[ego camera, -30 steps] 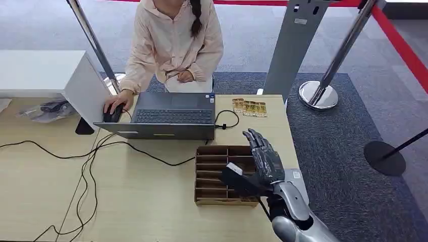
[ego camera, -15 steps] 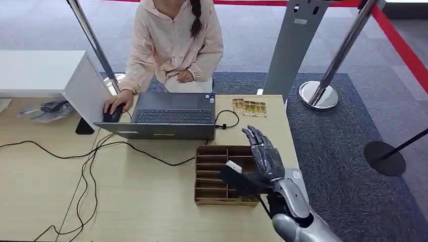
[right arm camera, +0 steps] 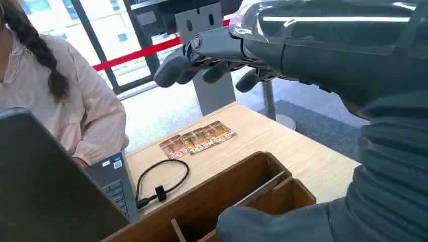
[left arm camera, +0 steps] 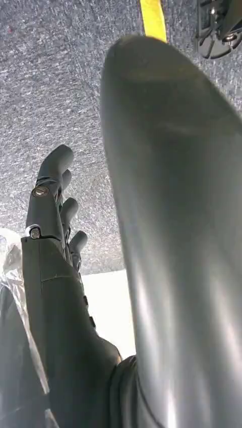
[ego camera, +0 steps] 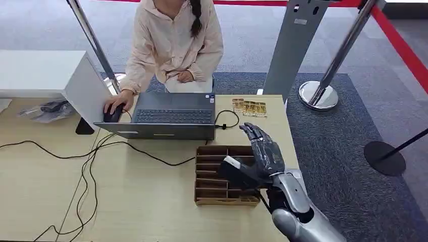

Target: Pass the card to the sensor for recognition and then transmit it.

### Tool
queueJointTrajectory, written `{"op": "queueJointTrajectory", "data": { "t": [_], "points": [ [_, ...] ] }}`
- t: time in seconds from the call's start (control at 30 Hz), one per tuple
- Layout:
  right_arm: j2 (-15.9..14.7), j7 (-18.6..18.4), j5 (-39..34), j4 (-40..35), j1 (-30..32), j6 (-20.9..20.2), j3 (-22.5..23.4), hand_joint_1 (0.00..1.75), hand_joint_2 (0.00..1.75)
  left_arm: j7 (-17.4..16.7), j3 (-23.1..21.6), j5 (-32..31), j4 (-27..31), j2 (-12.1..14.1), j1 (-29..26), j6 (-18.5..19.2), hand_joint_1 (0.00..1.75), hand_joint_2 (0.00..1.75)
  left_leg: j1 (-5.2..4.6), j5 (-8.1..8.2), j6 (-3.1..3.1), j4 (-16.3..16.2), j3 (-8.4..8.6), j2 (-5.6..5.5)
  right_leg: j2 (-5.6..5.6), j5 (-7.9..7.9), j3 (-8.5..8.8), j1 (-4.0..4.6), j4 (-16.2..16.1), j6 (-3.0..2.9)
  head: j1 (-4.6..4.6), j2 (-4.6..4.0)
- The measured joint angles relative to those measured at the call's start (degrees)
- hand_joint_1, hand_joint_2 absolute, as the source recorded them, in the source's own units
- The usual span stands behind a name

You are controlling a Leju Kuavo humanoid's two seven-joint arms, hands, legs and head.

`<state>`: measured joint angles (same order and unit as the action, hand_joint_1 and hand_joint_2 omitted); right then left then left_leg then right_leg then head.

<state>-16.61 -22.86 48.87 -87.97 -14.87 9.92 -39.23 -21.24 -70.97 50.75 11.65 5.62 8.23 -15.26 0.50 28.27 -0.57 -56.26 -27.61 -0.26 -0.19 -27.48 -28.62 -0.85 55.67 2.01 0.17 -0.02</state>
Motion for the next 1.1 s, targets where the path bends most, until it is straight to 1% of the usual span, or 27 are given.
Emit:
{"op": "queueJointTrajectory", "data": {
  "t": [0.17, 0.37, 0.4, 0.5, 1.1],
  "points": [
    [0.02, -0.04, -0.02, -0.09, -0.11, -0.24, -0.09, 0.47, 1.75, 0.07, 0.0, 0.02, 0.0, 0.0, -0.01, 0.0, 0.0, 0.0, 0.0, 0.0, 0.0, 0.0, 0.0, 0.0, 0.0, 0.0, 0.0, 0.0, 0.0, 0.0, 0.0, 0.0],
    [0.09, -0.2, -0.11, -0.05, -0.13, -1.05, -0.17, 0.45, 1.75, 0.24, 0.0, 0.0, 0.0, 0.0, 0.0, -0.02, 0.0, 0.0, 0.0, 0.0, 0.0, 0.0, 0.0, 0.0, 0.0, 0.0, 0.0, 0.0, 0.0, 0.0, 0.0, 0.0],
    [0.15, -0.2, -0.15, -0.05, -0.13, -1.16, -0.2, 0.47, 1.75, 0.33, 0.0, 0.0, 0.0, 0.0, 0.0, -0.02, 0.0, 0.0, 0.0, 0.0, 0.0, 0.0, 0.0, 0.0, 0.0, 0.0, 0.0, 0.0, 0.0, 0.0, -0.02, 0.0],
    [0.22, -0.22, -0.22, -0.02, -0.14, -1.18, -0.22, 0.45, 1.75, 0.33, 0.0, 0.0, 0.0, 0.0, 0.0, -0.02, 0.0, 0.0, 0.0, 0.0, 0.0, 0.0, 0.0, 0.0, 0.0, 0.0, 0.01, 0.0, 0.0, 0.0, 0.0, 0.0],
    [1.14, 0.04, -1.64, 2.36, -0.72, -1.4, -0.74, 0.47, 1.75, 0.9, 0.0, -0.17, 0.0, 0.0, 0.01, -0.13, 0.0, 0.0, 0.0, 0.0, 0.0, 0.0, 0.0, 0.0, 0.0, 0.0, 0.02, 0.0, 0.0, 0.0, 0.0, 0.0]
  ]
}}
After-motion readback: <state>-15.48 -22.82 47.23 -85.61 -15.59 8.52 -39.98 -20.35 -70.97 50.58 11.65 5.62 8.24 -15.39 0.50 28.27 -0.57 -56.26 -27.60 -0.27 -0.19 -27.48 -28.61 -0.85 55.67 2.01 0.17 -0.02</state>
